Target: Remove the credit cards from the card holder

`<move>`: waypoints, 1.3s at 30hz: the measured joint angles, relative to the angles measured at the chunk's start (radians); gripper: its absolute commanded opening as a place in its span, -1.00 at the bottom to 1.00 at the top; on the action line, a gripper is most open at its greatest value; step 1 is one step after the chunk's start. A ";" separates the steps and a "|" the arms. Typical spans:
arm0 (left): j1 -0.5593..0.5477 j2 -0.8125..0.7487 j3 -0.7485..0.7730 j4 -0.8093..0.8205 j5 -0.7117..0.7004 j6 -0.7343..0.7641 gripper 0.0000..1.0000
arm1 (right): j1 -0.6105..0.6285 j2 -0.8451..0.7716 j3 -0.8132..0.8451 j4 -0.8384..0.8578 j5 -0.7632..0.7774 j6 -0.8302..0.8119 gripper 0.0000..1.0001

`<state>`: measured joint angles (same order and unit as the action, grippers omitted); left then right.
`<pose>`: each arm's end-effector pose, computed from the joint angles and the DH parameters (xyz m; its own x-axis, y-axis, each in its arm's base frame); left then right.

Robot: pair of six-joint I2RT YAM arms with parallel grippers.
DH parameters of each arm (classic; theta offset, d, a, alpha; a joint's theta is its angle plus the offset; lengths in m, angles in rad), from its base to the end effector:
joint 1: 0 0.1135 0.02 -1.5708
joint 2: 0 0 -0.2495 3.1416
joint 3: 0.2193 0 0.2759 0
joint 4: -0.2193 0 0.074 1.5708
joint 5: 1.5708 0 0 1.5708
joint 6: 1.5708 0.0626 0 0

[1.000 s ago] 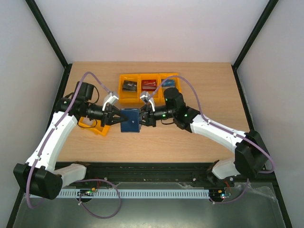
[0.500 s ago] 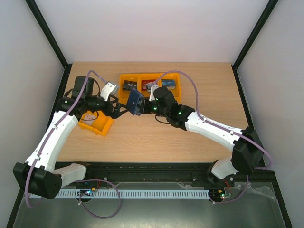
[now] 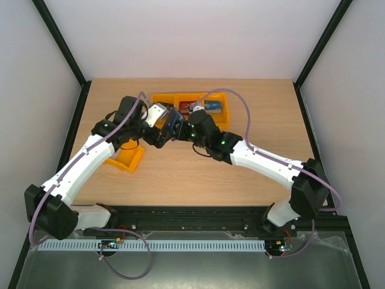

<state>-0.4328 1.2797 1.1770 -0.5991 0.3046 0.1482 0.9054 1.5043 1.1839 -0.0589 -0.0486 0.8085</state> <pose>0.2867 -0.1532 0.2983 -0.4899 0.3815 -0.7839 0.6879 0.7215 -0.0787 0.2475 0.3203 0.2841 -0.7463 0.2192 -0.6285 -0.3965 0.6120 0.6843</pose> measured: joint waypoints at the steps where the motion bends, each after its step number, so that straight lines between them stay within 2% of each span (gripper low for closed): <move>1: -0.002 0.000 0.000 0.003 -0.018 0.000 0.98 | -0.002 0.002 0.000 -0.001 0.000 0.000 -0.97; 5: 0.009 -0.001 0.000 0.006 -0.045 0.002 0.92 | -0.004 0.001 0.000 0.000 -0.010 -0.020 -0.97; 11: 0.066 -0.015 0.000 -0.004 0.015 0.001 0.55 | -0.014 -0.018 -0.002 0.006 -0.090 -0.079 -0.97; 15: 0.136 -0.034 0.000 0.000 0.095 -0.007 0.34 | -0.029 -0.044 -0.013 0.012 -0.209 -0.130 -0.97; 18: 0.171 -0.050 0.000 -0.006 0.195 0.003 -0.25 | -0.035 -0.063 -0.019 0.018 -0.305 -0.172 -0.97; 21: 0.171 -0.068 -0.001 -0.019 0.277 -0.001 -0.49 | -0.055 -0.069 -0.019 0.023 -0.381 -0.208 -0.97; 23: 0.171 -0.083 -0.001 -0.028 0.336 0.008 -0.72 | -0.063 -0.072 -0.027 0.036 -0.422 -0.224 -0.94; 24: 0.171 -0.088 -0.001 -0.034 0.360 0.008 -0.80 | -0.066 -0.077 -0.034 0.046 -0.438 -0.229 -0.83; 27: 0.182 -0.097 -0.001 -0.055 0.431 0.030 -0.93 | -0.084 -0.107 -0.070 0.069 -0.501 -0.242 -0.28; 30: 0.200 -0.097 0.000 -0.078 0.508 0.044 -0.95 | -0.111 -0.142 -0.114 0.139 -0.598 -0.241 0.28; 32: 0.214 -0.097 0.013 -0.108 0.545 0.055 -0.95 | -0.135 -0.180 -0.164 0.211 -0.683 -0.241 0.51; 35: 0.238 -0.097 0.073 -0.155 0.583 0.076 -0.95 | -0.180 -0.237 -0.224 0.280 -0.782 -0.252 0.59; 39: 0.246 -0.106 0.127 -0.168 0.640 0.084 -0.95 | -0.200 -0.282 -0.226 0.269 -0.830 -0.334 0.60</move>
<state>-0.1864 1.1736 1.3037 -0.7670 0.9451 0.2321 0.7059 1.2224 0.9577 0.2104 -0.8791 0.4744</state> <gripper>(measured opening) 0.041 0.799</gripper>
